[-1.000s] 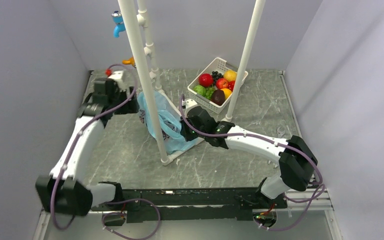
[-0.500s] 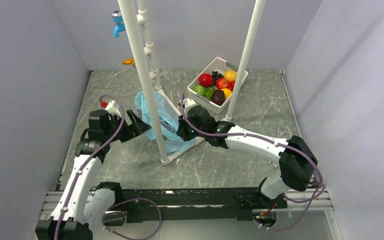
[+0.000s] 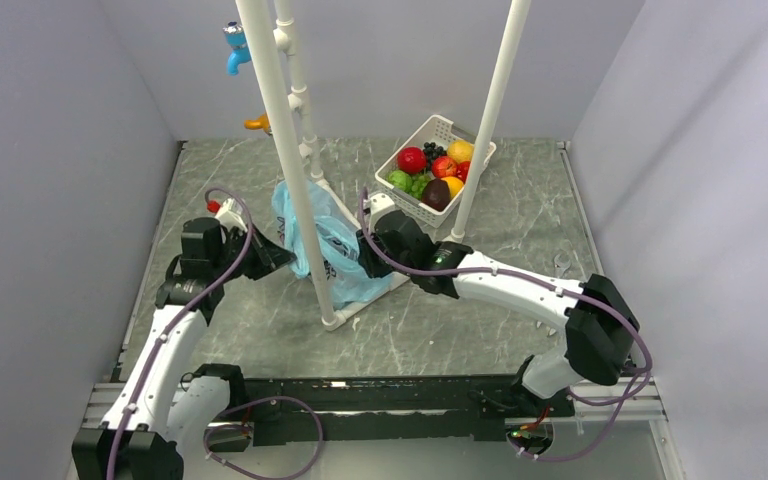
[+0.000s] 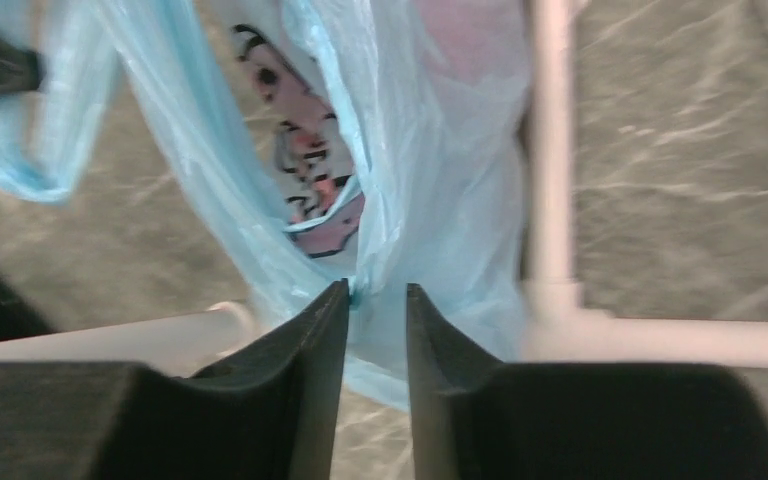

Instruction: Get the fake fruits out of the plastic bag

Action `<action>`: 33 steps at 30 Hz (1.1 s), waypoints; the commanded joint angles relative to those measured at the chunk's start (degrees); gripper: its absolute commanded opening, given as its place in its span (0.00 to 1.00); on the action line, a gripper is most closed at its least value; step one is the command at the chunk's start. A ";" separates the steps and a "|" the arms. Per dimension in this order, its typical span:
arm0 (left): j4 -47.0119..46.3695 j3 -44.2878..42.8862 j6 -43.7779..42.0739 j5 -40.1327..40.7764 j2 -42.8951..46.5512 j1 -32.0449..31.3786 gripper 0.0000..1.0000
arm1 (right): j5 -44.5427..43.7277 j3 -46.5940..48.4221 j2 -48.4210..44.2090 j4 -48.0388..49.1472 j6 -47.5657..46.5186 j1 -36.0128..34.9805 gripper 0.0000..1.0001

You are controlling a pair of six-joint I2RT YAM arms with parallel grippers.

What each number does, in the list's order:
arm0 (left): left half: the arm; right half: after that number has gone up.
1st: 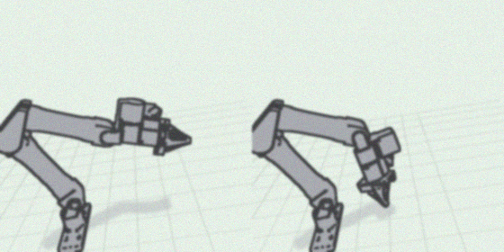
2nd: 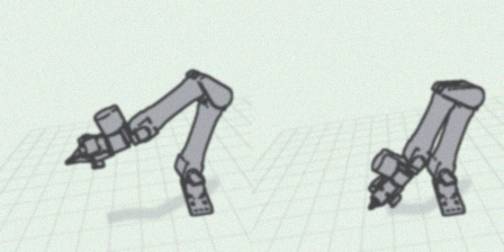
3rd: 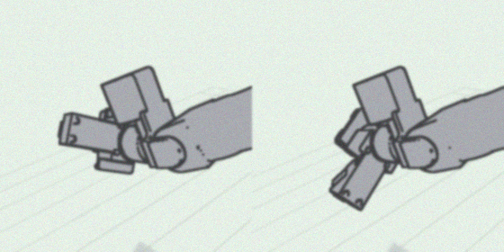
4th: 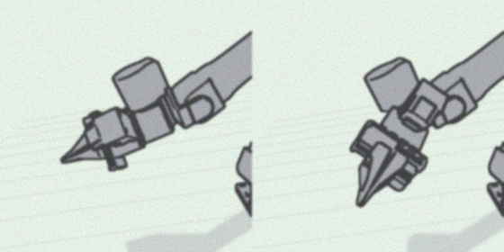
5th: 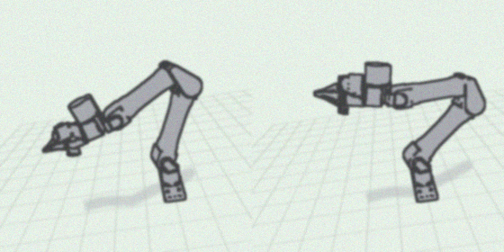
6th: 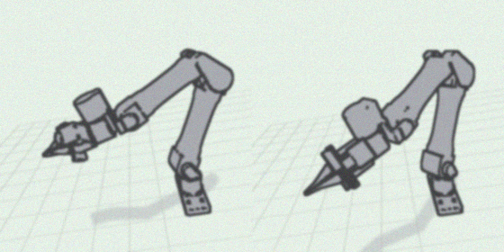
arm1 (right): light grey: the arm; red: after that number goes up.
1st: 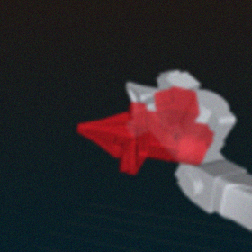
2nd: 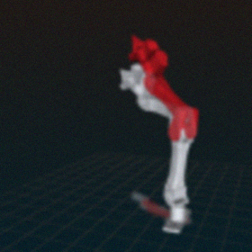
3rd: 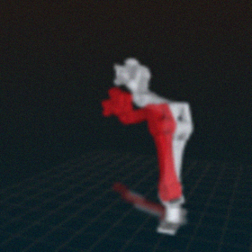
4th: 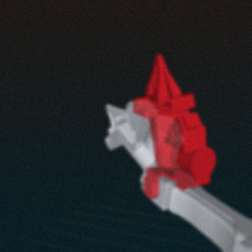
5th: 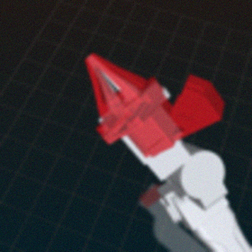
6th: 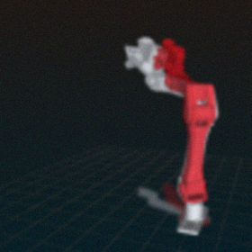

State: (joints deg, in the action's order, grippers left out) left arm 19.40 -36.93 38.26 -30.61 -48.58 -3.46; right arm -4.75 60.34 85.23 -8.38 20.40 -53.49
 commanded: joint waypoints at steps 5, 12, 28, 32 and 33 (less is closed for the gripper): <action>-1.68 -5.58 -2.69 -7.38 -2.89 -0.29 0.00 | -1.39 9.89 -4.24 -1.46 -6.35 1.28 0.50; -4.57 -4.11 -1.54 -12.49 -4.79 -0.40 0.00 | 14.28 13.91 -0.59 9.29 -5.29 1.28 0.57; 4.18 -7.63 -6.43 -9.40 -2.27 -0.40 0.00 | 19.90 32.42 17.21 6.95 -6.37 1.34 0.43; 7.44 -11.56 -8.83 -7.70 -3.75 -0.40 0.00 | 18.85 31.49 16.49 7.06 -7.06 1.35 0.33; 7.58 -12.07 -9.04 -7.78 -4.00 -0.40 0.00 | 17.95 31.55 16.58 6.61 -7.54 1.34 0.39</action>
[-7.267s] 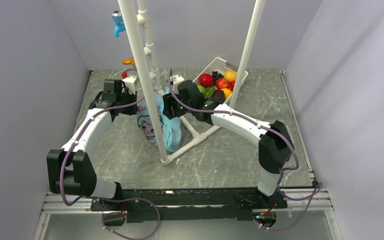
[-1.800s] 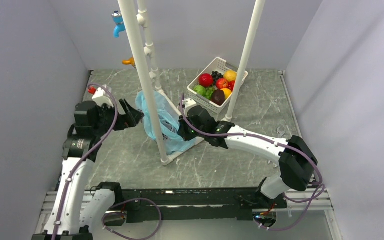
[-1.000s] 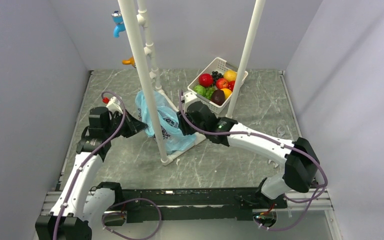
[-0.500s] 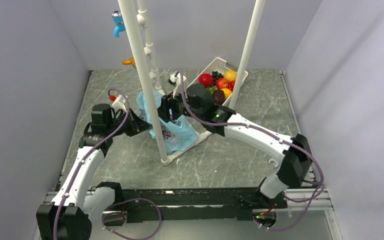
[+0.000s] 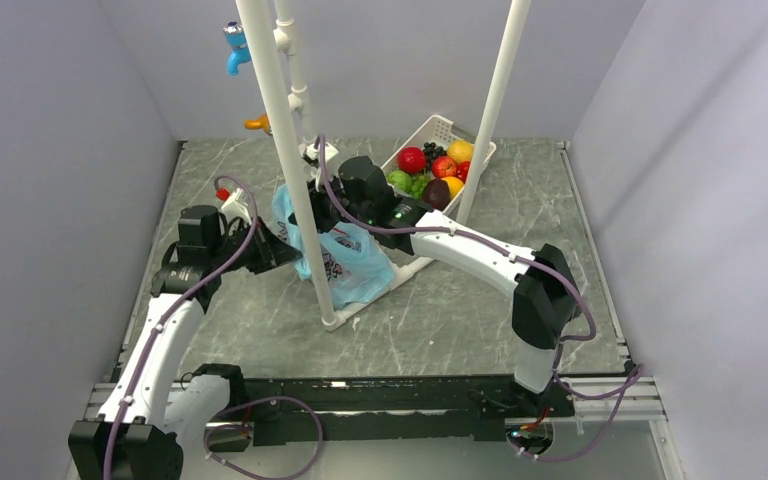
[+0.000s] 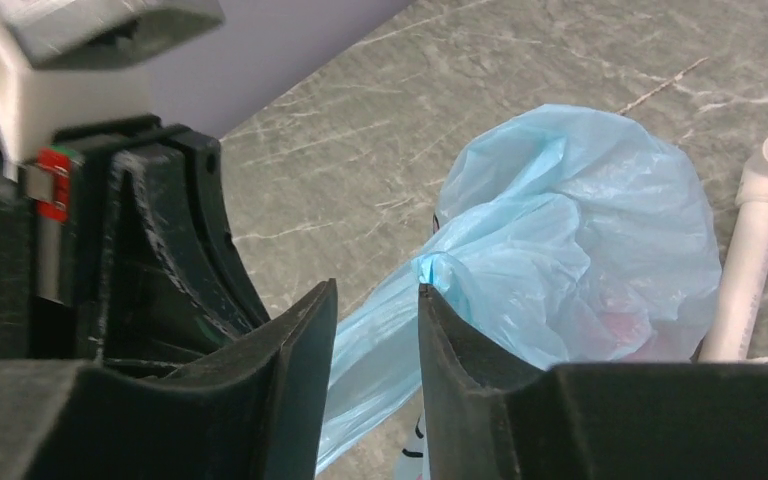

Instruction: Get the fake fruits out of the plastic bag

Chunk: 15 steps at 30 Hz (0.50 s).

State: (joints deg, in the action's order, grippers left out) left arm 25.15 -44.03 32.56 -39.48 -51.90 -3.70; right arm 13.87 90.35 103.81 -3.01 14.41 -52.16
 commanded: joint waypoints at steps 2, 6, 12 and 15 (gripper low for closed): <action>1.77 -5.34 -3.25 0.93 -0.79 -0.16 0.00 | -2.31 2.13 -1.36 -0.11 -2.20 0.03 0.45; 1.14 -4.93 -2.59 0.31 -0.02 -0.16 0.00 | -6.08 2.26 -0.45 -1.83 -4.48 -0.11 0.52; 3.33 -5.23 -3.57 0.91 0.84 -0.16 0.00 | -13.62 3.35 0.53 -3.61 -6.85 -0.09 0.51; 4.09 -5.31 -3.88 1.27 1.41 -0.16 0.00 | -15.32 2.03 0.12 -2.16 -7.08 -0.05 0.50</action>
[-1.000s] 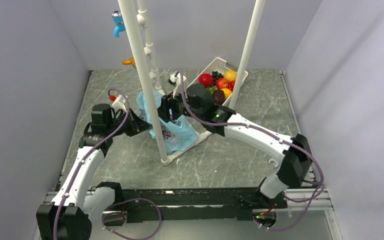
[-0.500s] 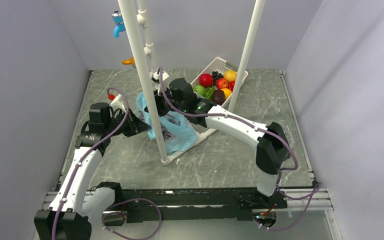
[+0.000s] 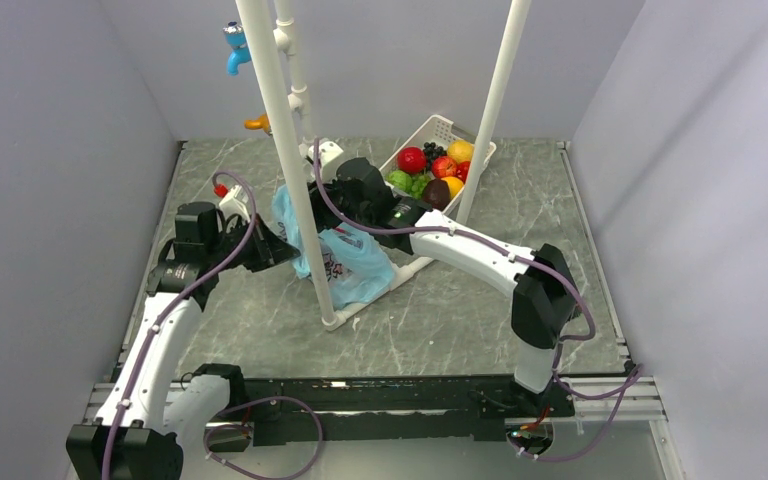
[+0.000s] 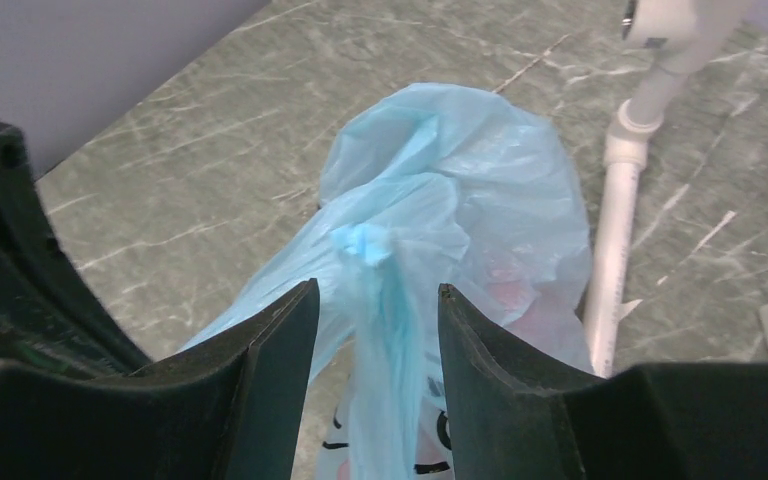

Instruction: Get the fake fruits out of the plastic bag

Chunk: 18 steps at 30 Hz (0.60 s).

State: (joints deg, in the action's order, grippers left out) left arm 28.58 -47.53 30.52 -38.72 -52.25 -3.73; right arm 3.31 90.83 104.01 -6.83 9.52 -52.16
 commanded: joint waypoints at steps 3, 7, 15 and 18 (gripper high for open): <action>1.35 -2.14 -2.04 0.66 1.97 -0.14 0.00 | -5.51 2.65 1.28 0.91 -2.50 -0.07 0.49; 2.43 -3.44 -2.26 1.45 2.03 -0.14 0.00 | -5.07 5.53 2.87 -1.01 -2.66 -0.06 0.38; 9.90 -15.57 -3.85 13.22 -1.03 -0.14 0.00 | -3.98 13.31 2.30 -3.08 -1.81 1.30 0.00; 15.20 -26.80 -6.30 20.89 -3.76 0.03 0.00 | 0.62 15.97 0.30 -3.56 0.40 4.28 0.00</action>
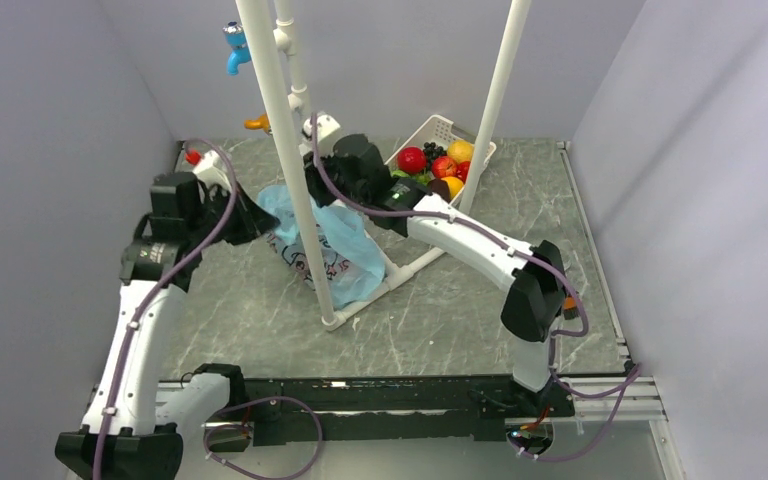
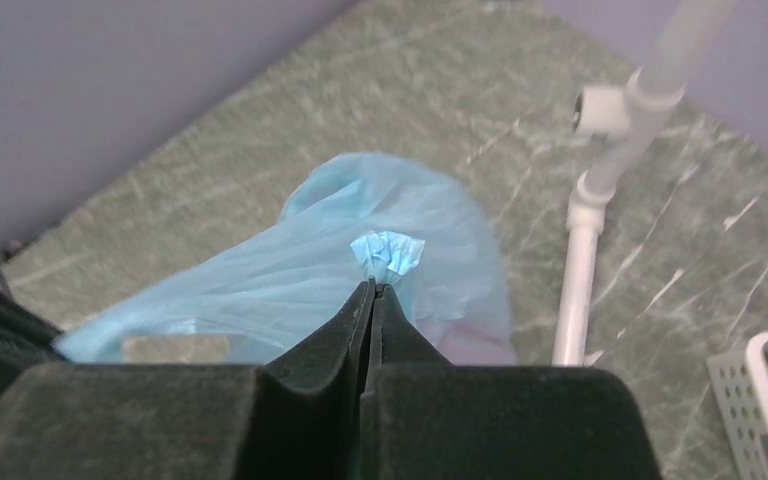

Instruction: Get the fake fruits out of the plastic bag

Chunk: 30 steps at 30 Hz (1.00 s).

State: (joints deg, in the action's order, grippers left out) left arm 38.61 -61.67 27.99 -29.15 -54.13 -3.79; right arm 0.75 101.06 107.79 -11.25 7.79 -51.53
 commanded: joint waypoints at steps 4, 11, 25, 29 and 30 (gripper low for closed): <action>12.32 -27.14 -8.22 21.96 -6.60 0.27 0.00 | 11.42 3.29 -9.77 4.29 3.56 7.04 0.00; 21.50 -42.88 -16.46 36.26 -14.61 0.69 0.00 | 11.70 -2.18 -19.60 7.53 3.37 10.45 0.00; 16.06 -40.39 -19.77 25.62 -18.13 5.14 0.00 | 25.35 -25.41 -32.20 20.76 9.02 14.71 0.00; 18.75 -44.99 -23.82 24.32 -23.58 6.18 0.00 | 23.53 -27.92 -33.46 15.75 5.72 13.21 0.00; 20.11 -46.66 -24.78 23.96 -25.10 6.42 0.00 | 22.72 -28.81 -34.29 15.45 5.60 13.16 0.00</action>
State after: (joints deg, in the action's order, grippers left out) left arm 58.15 -102.76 7.75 -2.55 -74.63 1.56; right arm 22.65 73.82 76.18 3.27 15.11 -37.52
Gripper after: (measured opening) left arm 0.010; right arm 0.007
